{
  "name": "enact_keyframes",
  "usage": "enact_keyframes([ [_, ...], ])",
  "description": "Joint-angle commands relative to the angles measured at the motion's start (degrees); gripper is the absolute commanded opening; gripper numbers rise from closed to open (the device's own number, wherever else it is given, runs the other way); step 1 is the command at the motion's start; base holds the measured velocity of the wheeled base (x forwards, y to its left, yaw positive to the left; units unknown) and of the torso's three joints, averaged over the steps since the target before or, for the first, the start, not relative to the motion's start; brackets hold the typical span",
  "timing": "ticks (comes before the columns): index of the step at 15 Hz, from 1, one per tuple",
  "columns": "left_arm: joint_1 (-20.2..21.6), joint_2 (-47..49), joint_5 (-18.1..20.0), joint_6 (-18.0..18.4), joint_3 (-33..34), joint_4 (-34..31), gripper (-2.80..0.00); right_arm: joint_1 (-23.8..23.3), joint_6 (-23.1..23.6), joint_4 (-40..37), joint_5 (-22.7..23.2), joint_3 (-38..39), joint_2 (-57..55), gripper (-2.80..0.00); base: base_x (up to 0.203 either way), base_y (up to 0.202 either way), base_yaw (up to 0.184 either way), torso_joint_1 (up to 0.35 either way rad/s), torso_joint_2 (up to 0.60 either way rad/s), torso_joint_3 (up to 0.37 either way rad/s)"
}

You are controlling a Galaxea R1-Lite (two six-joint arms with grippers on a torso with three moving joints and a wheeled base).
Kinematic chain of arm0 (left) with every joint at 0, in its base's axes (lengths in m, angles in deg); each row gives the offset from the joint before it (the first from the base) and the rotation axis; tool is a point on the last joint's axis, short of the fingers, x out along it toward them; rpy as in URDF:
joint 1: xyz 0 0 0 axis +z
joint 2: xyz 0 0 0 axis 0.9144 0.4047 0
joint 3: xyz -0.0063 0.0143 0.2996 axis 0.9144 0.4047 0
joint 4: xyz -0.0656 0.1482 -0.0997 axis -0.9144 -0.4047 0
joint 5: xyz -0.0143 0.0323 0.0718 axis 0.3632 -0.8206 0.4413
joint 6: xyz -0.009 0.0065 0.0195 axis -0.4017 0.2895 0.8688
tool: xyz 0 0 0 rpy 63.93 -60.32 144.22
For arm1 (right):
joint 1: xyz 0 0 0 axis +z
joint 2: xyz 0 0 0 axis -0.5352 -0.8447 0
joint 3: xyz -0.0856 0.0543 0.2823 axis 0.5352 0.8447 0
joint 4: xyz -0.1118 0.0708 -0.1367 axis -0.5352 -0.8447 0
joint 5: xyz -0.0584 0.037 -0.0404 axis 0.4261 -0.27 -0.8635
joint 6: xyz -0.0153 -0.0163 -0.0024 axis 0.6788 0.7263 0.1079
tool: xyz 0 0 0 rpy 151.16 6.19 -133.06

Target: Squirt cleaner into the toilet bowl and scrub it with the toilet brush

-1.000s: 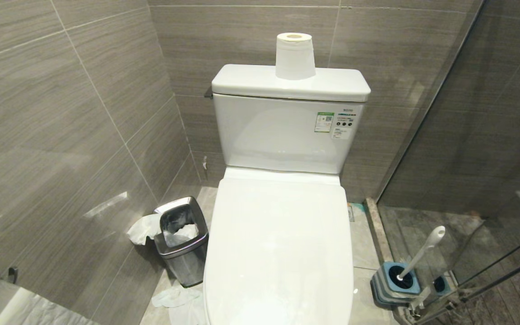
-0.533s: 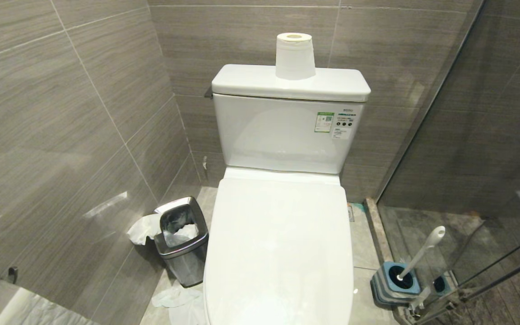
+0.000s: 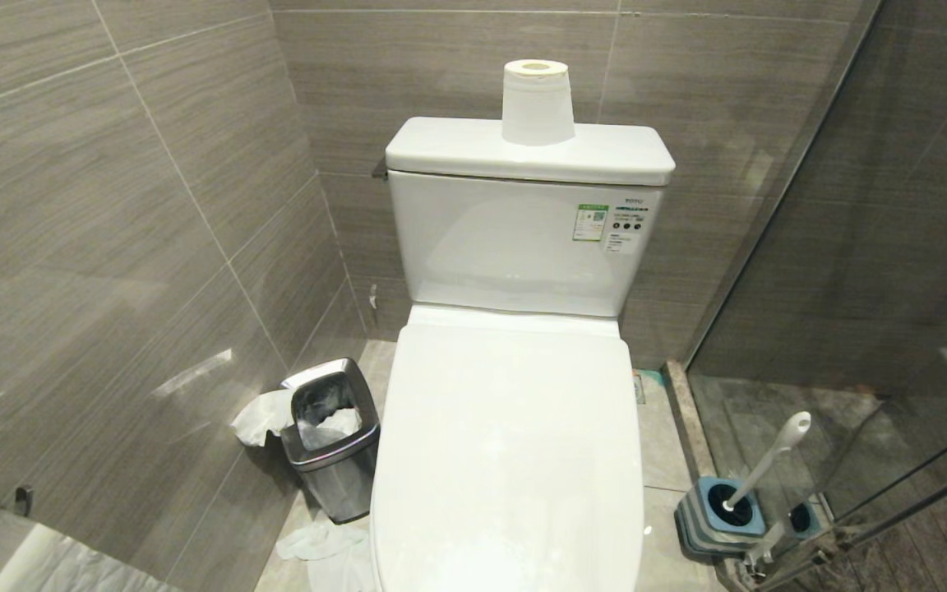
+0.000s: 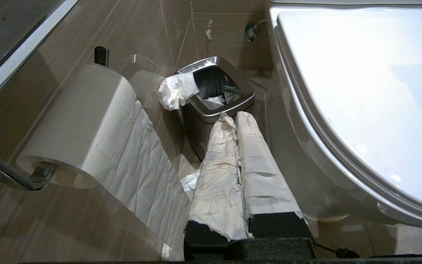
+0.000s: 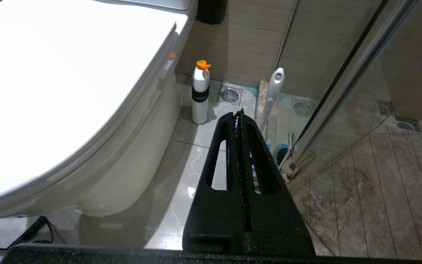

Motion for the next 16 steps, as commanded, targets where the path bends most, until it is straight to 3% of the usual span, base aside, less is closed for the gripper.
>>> enact_keyframes([
  [1, 0.0, 0.1, 0.0, 0.0, 0.2, 0.0, -2.8, 0.0, 0.0, 0.0, 0.0, 0.0, 0.0, -2.8, 0.0, 0.0, 0.0, 0.0, 0.0, 0.0],
  [16, 0.0, 0.1, 0.0, 0.0, 0.2, 0.0, -2.8, 0.0, 0.0, 0.0, 0.0, 0.0, 0.0, -2.8, 0.0, 0.0, 0.0, 0.0, 0.0, 0.0],
])
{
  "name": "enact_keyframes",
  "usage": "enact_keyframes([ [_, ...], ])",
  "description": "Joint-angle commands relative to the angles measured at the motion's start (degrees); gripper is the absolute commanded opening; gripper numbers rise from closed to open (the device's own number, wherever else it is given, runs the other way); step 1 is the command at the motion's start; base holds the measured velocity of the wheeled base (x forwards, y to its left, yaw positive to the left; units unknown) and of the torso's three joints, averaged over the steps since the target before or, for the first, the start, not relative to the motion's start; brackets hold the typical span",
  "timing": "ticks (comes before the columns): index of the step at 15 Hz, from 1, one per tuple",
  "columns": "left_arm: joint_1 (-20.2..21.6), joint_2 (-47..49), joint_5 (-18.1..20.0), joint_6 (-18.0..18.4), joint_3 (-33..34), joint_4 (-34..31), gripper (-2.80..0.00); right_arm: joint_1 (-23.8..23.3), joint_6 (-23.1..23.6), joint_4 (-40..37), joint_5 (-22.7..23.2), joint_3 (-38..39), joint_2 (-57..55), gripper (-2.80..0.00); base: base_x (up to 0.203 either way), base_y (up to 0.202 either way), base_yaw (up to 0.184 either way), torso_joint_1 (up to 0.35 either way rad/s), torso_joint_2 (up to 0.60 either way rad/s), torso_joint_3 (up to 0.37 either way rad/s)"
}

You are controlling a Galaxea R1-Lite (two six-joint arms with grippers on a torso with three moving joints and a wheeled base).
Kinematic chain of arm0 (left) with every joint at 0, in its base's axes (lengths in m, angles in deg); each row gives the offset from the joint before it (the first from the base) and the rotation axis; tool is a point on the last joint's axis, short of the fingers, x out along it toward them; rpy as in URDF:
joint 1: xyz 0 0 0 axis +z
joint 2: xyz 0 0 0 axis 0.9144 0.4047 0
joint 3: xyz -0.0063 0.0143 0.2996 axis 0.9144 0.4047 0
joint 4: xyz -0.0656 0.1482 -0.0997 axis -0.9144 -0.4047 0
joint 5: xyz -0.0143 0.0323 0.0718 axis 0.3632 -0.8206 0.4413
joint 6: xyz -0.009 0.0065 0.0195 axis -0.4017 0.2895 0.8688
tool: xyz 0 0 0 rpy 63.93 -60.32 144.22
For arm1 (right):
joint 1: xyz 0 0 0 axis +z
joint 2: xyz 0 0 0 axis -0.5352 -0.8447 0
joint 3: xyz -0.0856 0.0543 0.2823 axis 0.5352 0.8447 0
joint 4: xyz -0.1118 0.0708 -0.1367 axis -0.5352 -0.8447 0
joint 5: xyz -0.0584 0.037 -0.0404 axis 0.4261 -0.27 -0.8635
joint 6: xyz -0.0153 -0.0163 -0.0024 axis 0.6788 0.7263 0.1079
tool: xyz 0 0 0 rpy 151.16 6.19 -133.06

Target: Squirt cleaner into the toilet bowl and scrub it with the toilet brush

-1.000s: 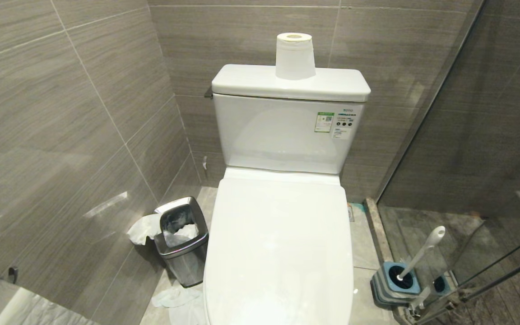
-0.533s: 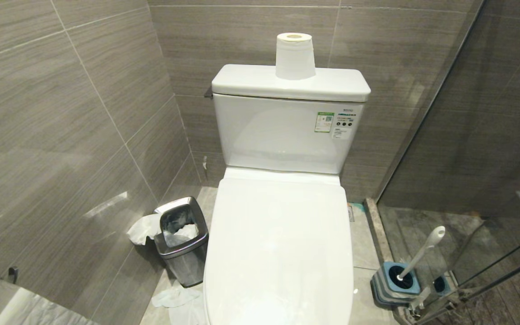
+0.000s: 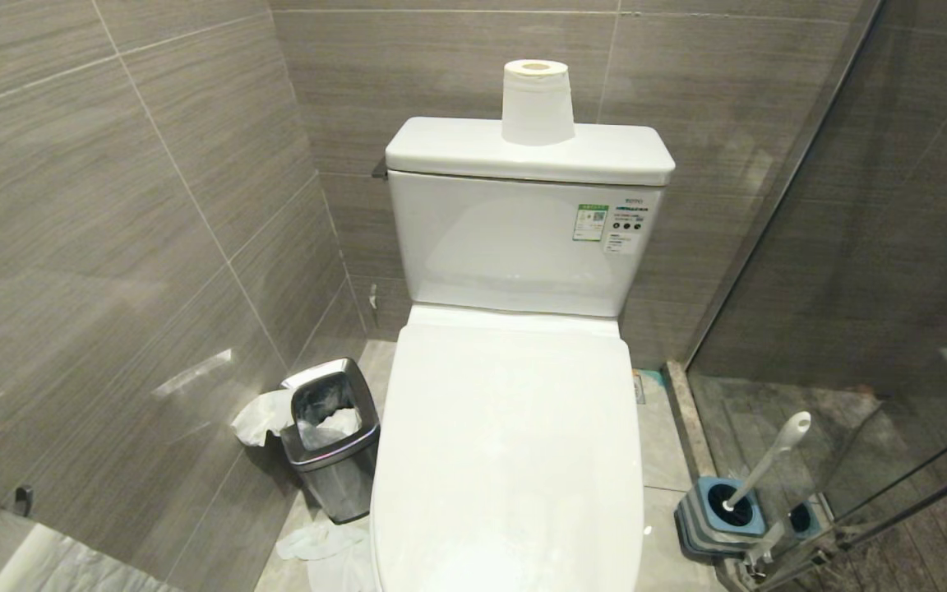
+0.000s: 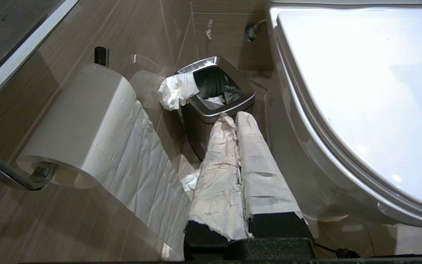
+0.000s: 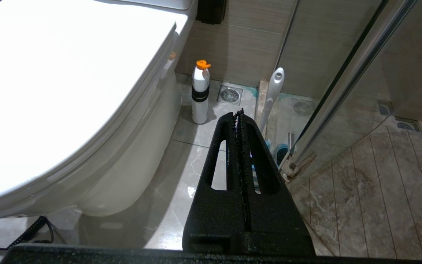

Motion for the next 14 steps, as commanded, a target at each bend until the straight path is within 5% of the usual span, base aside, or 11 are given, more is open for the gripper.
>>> enact_keyframes([
  [1, 0.0, 0.1, 0.0, 0.0, 0.2, 0.0, -2.8, 0.0, 0.0, 0.0, 0.0, 0.0, 0.0, -2.8, 0.0, 0.0, 0.0, 0.0, 0.0, 0.0],
  [14, 0.0, 0.1, 0.0, 0.0, 0.2, 0.0, -2.8, 0.0, 0.0, 0.0, 0.0, 0.0, 0.0, -2.8, 0.0, 0.0, 0.0, 0.0, 0.0, 0.0],
])
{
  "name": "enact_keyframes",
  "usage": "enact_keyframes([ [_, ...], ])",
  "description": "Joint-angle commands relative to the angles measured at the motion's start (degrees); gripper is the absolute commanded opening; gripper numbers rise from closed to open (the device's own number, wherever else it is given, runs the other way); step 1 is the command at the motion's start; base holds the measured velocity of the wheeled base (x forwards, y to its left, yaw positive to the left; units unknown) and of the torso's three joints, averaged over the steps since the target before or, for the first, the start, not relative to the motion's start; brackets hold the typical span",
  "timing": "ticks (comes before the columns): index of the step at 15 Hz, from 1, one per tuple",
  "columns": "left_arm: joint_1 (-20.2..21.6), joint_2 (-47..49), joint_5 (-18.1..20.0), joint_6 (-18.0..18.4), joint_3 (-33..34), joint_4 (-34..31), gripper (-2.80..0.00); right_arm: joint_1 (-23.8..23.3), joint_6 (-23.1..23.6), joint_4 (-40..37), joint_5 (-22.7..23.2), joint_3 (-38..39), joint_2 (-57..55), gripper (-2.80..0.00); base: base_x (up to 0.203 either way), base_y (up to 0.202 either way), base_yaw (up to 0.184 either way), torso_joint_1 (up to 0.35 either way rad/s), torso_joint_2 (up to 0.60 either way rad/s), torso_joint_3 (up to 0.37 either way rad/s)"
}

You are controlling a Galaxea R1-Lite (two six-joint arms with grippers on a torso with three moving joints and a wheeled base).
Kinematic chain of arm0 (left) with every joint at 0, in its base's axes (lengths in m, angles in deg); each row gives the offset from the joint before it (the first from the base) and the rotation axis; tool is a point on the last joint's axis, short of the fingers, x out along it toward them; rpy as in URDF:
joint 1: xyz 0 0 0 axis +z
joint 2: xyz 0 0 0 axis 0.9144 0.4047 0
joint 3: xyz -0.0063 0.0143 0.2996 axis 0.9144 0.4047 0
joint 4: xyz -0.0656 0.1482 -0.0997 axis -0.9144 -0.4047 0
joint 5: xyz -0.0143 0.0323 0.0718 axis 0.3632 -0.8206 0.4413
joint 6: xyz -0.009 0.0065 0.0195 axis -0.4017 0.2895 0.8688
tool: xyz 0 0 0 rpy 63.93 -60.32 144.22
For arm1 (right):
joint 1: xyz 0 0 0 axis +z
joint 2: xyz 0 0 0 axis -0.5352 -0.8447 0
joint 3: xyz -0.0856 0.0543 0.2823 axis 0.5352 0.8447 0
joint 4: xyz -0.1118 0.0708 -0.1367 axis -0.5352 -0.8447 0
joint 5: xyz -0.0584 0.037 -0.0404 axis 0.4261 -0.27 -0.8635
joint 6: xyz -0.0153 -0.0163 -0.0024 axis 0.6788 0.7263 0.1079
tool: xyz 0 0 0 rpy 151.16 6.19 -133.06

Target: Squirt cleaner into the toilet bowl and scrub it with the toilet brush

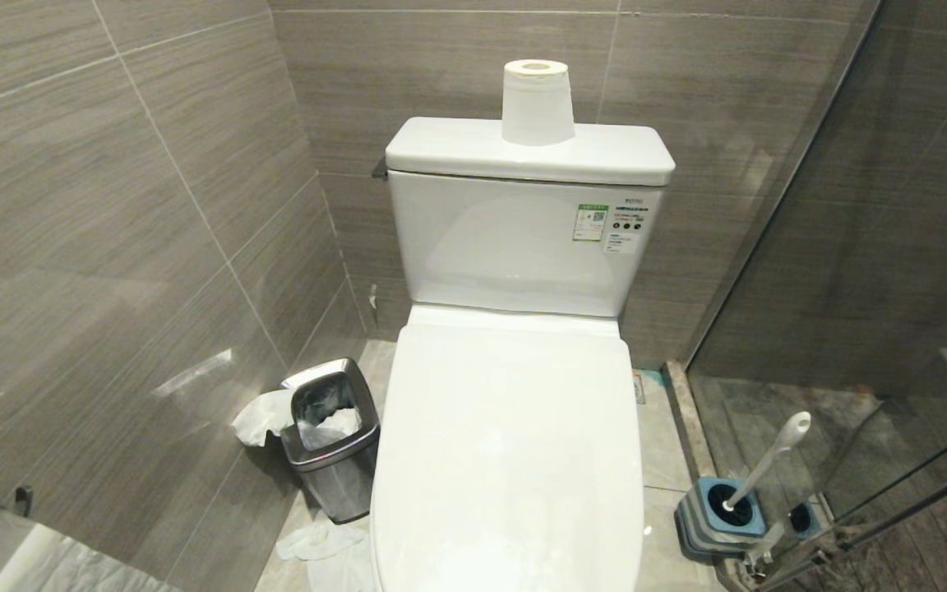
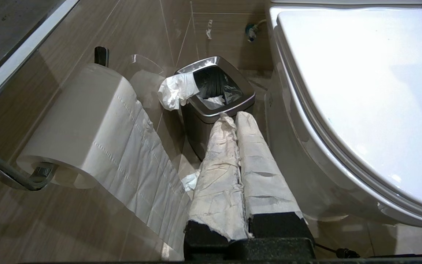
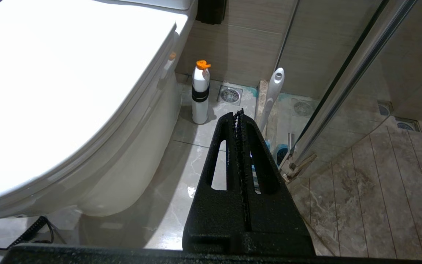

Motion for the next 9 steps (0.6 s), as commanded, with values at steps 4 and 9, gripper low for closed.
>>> enact_keyframes([
  [4, 0.0, 0.1, 0.0, 0.0, 0.2, 0.0, -2.8, 0.0, 0.0, 0.0, 0.0, 0.0, 0.0, -2.8, 0.0, 0.0, 0.0, 0.0, 0.0, 0.0],
  [9, 0.0, 0.1, 0.0, 0.0, 0.2, 0.0, -2.8, 0.0, 0.0, 0.0, 0.0, 0.0, 0.0, -2.8, 0.0, 0.0, 0.0, 0.0, 0.0, 0.0],
])
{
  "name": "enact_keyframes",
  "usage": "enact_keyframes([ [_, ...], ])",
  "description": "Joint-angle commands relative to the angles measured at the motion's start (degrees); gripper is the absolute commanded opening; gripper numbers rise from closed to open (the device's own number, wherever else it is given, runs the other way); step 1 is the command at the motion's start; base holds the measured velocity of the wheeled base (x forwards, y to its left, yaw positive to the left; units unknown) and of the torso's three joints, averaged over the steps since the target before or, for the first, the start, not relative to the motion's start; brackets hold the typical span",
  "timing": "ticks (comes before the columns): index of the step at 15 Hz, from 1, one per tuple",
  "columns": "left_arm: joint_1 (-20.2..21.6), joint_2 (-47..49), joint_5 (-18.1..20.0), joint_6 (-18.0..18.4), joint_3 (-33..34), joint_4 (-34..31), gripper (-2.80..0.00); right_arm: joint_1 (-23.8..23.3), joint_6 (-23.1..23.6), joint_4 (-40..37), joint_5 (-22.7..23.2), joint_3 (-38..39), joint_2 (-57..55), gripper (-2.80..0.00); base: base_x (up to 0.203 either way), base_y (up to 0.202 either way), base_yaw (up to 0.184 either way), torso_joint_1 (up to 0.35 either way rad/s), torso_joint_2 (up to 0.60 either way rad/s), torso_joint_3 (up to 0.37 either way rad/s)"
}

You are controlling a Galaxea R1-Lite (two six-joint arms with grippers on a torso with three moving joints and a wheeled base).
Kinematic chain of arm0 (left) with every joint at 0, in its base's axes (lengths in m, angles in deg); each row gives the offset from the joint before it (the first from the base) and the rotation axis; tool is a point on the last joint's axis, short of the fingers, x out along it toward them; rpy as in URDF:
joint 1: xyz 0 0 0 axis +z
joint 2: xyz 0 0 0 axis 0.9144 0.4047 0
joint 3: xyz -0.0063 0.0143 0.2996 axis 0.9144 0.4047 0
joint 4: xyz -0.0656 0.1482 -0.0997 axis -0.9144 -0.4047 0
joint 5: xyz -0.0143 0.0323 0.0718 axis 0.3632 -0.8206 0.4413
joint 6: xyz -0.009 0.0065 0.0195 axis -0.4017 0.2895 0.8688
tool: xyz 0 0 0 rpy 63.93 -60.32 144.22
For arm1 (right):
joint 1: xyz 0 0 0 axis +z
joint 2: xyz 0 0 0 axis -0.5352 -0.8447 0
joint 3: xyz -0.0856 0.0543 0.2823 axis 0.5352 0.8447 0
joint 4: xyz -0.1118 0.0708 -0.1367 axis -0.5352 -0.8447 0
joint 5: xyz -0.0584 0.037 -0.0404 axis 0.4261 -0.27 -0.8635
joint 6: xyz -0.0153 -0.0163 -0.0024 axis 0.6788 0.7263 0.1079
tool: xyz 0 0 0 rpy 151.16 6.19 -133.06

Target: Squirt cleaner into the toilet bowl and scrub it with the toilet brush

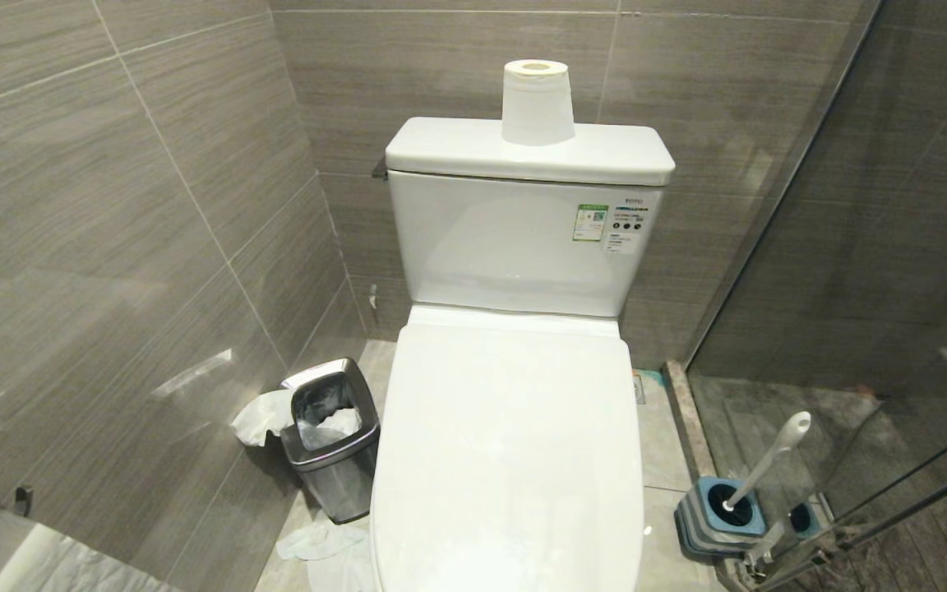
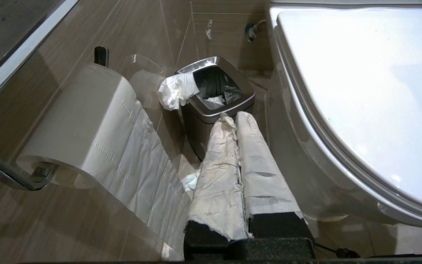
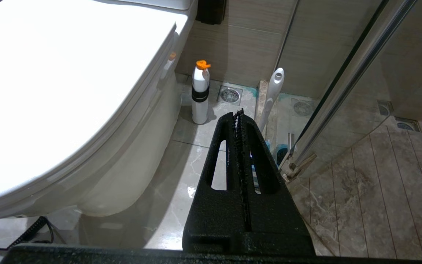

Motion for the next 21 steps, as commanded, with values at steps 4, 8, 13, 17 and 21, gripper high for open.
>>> enact_keyframes([
  [4, 0.0, 0.1, 0.0, 0.0, 0.2, 0.0, -2.8, 0.0, 0.0, 0.0, 0.0, 0.1, 0.0, -2.8, 0.0, 0.0, 0.0, 0.0, 0.0, 0.0],
  [8, 0.0, 0.1, 0.0, 0.0, 0.2, 0.0, -2.8, 0.0, 0.4, 0.0, 0.0, 0.1, 0.0, -2.8, 0.0, 0.0, 0.0, 0.0, 0.0, 0.0],
  [13, 0.0, 0.1, 1.7, 10.1, 0.1, 0.0, -2.8, 0.0, 4.6, 0.1, 1.3, 0.0, 0.0, -2.8, 0.0, 0.0, 0.0, 0.0, 0.0, 0.0],
  [17, 0.0, 0.1, 2.4, 8.0, 0.2, 0.0, -2.8, 0.0, 3.4, 0.0, 1.4, -0.1, -0.1, -2.8, 0.0, 0.0, 0.0, 0.0, 0.0, 0.0],
  [21, 0.0, 0.1, -0.4, -0.5, 0.1, 0.0, -2.8, 0.0, -4.6, 0.1, -1.4, -0.1, 0.0, -2.8, 0.0, 0.0, 0.0, 0.0, 0.0, 0.0],
])
